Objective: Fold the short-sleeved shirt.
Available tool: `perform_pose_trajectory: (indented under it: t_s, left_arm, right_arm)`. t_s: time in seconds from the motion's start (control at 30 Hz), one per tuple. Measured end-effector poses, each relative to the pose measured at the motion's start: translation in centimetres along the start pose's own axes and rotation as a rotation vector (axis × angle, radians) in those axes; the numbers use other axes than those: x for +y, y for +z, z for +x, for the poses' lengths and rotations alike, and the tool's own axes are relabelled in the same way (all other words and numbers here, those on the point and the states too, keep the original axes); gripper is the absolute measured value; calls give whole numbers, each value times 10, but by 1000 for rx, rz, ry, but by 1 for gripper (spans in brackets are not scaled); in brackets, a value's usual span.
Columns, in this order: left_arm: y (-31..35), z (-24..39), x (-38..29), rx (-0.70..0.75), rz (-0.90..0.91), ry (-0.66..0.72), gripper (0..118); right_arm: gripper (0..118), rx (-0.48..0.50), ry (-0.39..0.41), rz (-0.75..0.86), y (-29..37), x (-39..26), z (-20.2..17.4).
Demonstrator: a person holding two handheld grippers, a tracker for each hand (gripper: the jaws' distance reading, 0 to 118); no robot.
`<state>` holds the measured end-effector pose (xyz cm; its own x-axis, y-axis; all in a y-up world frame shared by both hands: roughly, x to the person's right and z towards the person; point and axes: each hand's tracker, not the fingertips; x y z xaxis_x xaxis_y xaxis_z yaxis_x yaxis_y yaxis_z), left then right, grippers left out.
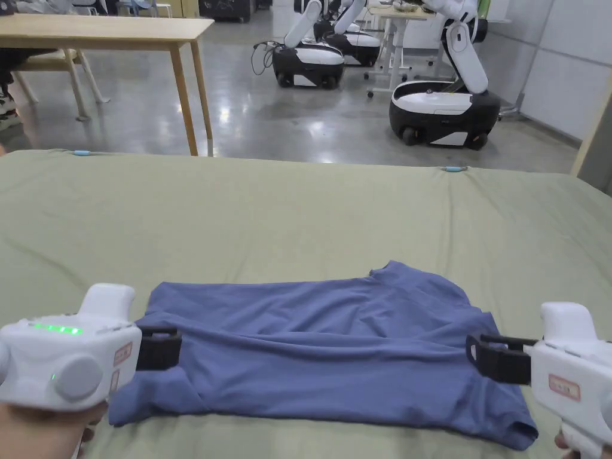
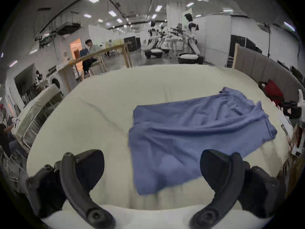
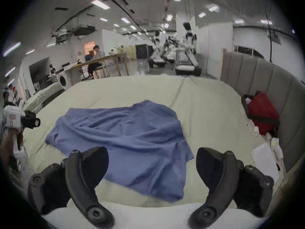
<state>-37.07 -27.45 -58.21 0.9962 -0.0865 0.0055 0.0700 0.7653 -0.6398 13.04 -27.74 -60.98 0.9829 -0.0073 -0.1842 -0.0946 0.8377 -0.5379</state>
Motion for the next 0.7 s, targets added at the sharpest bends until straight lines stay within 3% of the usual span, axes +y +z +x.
perform_pose_trajectory:
  t_s: [0.1,0.13,0.17,0.2,0.23,0.3,0.37,0.5,0.53,0.57,0.6,0.63,0.7]
  left_arm:
    - [40,7,-38,-58,1,18,112]
    - [49,10,-51,-73,-6,33,108]
    - [56,12,-66,-69,-19,62,92]
    - [62,13,-78,-60,-22,71,44]
    - [62,12,-86,-39,-33,78,0]
    - [62,11,-98,-44,-47,83,0]
    - [44,-11,-108,-112,-103,174,0]
    - [25,-17,-103,-38,-67,98,0]
    - [18,-19,-100,-38,-56,106,10]
    - [12,-20,-97,-31,-52,105,36]
    - [3,-21,-93,-14,-54,94,94]
    - [-2,-15,-85,19,-61,66,118]
    - [-18,-11,-84,40,-33,69,114]
  right_arm:
    - [106,52,-12,-28,36,-30,-19]
    - [99,68,-15,-45,43,-40,-22]
    - [74,61,-20,-41,50,-51,-26]
    - [18,51,-13,-40,54,-61,-32]
    - [1,12,13,-48,55,-70,-36]
    - [1,48,3,-47,58,-81,-34]
    - [1,58,-34,-81,56,-86,-34]
    - [1,53,-51,-94,53,-90,-31]
    - [1,49,-53,-95,53,-90,-31]
    - [1,46,-53,-94,53,-90,-30]
    - [1,44,-52,-97,53,-90,-30]
    - [1,42,-52,-100,52,-90,-28]
    - [1,28,-48,-104,49,-89,-25]
